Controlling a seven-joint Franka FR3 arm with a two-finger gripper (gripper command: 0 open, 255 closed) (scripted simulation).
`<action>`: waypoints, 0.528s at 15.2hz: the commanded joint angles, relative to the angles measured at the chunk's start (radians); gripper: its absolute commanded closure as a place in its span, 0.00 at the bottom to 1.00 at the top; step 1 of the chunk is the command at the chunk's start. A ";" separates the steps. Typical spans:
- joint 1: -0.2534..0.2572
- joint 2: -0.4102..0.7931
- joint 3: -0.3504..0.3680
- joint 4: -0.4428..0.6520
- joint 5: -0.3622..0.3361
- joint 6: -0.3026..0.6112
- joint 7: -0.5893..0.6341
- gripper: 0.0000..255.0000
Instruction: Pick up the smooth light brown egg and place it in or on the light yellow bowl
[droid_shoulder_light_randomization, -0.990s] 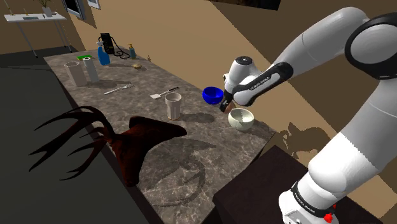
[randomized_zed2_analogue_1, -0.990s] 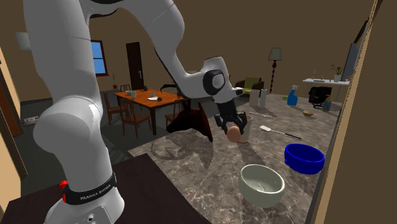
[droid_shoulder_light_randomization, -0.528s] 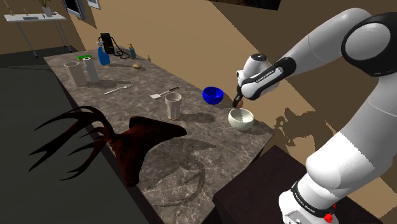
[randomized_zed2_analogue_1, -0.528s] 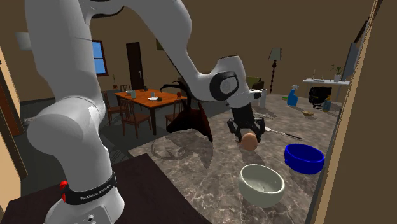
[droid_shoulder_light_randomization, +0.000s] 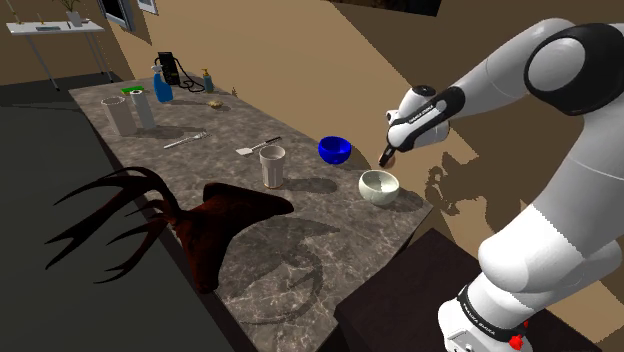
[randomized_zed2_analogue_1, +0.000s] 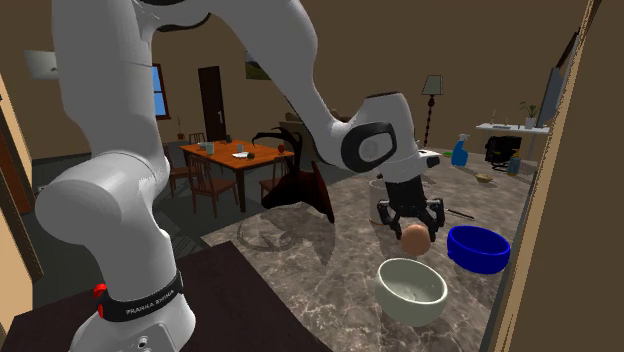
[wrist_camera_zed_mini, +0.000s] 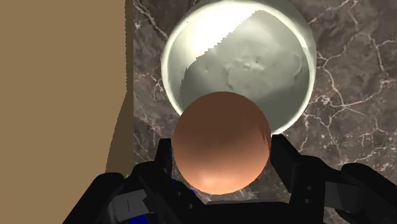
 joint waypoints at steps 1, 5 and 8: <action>0.000 0.023 -0.003 0.001 -0.007 0.024 0.004 1.00; 0.005 0.071 -0.013 -0.003 -0.029 0.074 0.024 1.00; 0.012 0.108 -0.024 -0.003 -0.046 0.112 0.040 1.00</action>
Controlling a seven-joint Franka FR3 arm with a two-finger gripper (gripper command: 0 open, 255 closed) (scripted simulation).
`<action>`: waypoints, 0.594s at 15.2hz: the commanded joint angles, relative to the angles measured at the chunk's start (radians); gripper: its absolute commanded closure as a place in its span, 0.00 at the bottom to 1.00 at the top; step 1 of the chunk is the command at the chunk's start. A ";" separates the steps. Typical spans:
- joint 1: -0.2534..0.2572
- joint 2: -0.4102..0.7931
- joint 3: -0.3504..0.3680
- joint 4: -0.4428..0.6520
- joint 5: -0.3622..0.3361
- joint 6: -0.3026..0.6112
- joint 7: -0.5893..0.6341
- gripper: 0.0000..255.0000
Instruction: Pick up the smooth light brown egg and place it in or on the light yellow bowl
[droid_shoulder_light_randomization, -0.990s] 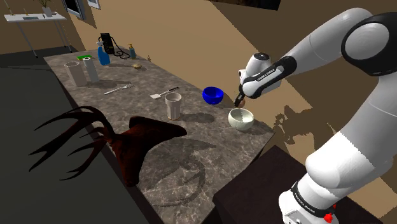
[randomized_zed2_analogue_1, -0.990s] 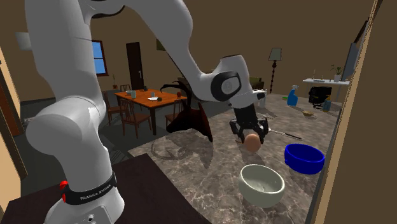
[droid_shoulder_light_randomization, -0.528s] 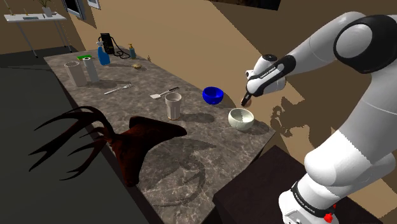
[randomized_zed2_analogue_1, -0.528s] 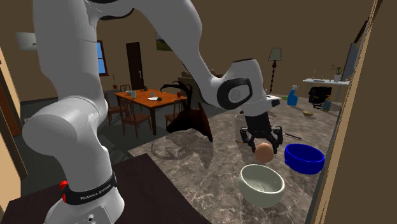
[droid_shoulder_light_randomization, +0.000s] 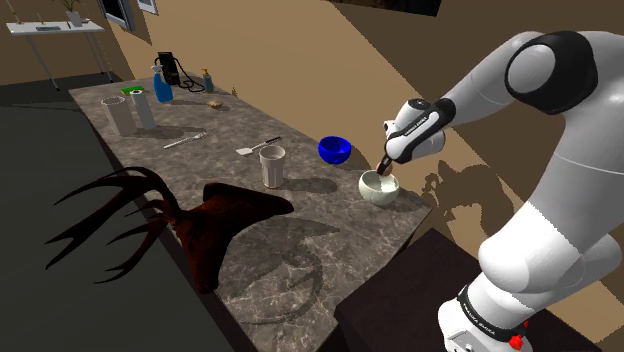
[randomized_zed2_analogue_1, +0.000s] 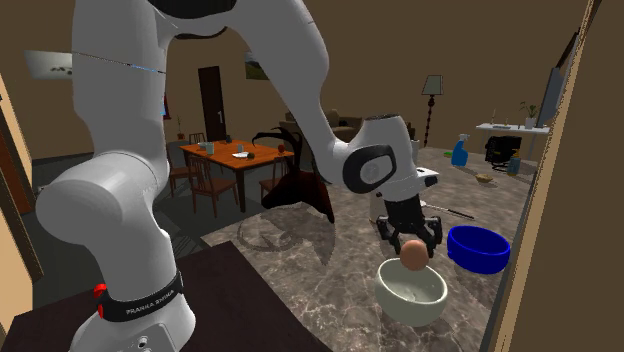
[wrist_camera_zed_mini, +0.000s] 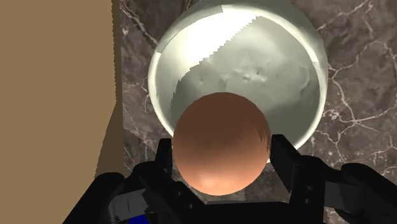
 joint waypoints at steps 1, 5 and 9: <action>0.006 0.024 -0.007 0.001 -0.011 0.024 0.012 1.00; 0.017 0.065 -0.022 0.004 -0.027 0.062 0.028 1.00; 0.017 0.065 -0.022 0.004 -0.027 0.062 0.028 1.00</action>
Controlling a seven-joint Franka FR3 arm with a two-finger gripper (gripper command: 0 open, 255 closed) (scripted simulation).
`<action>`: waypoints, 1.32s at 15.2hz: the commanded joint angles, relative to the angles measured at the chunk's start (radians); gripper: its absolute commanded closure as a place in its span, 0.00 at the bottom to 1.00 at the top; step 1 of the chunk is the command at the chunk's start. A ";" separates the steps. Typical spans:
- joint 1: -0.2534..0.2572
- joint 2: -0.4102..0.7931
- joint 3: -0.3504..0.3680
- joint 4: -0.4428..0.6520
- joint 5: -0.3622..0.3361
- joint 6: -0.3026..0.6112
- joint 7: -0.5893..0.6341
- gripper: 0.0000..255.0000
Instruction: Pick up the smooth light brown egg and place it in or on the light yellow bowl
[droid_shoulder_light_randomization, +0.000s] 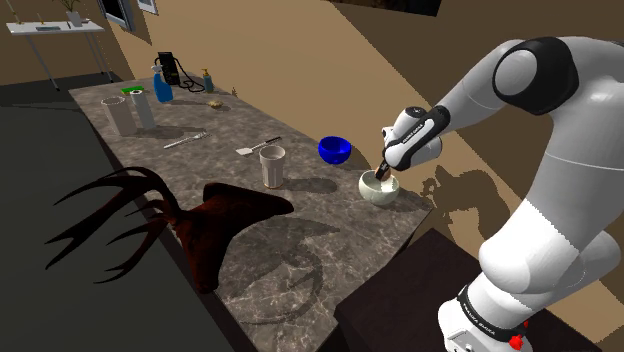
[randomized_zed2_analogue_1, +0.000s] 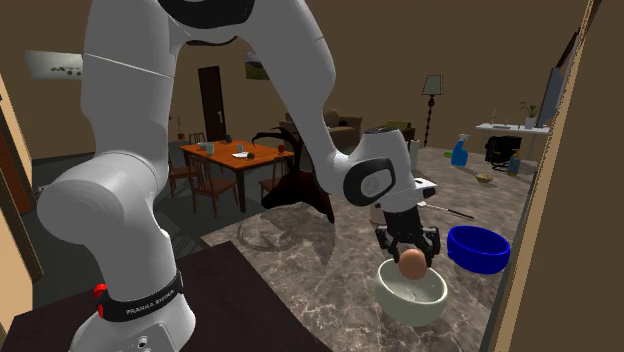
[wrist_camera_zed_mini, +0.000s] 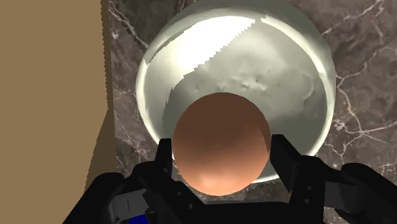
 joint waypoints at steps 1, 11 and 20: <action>0.000 0.000 0.000 0.000 0.000 0.000 0.000 1.00; -0.013 -0.119 0.023 -0.046 0.026 -0.073 -0.023 0.00; -0.014 -0.149 0.027 -0.056 0.035 -0.094 -0.030 0.00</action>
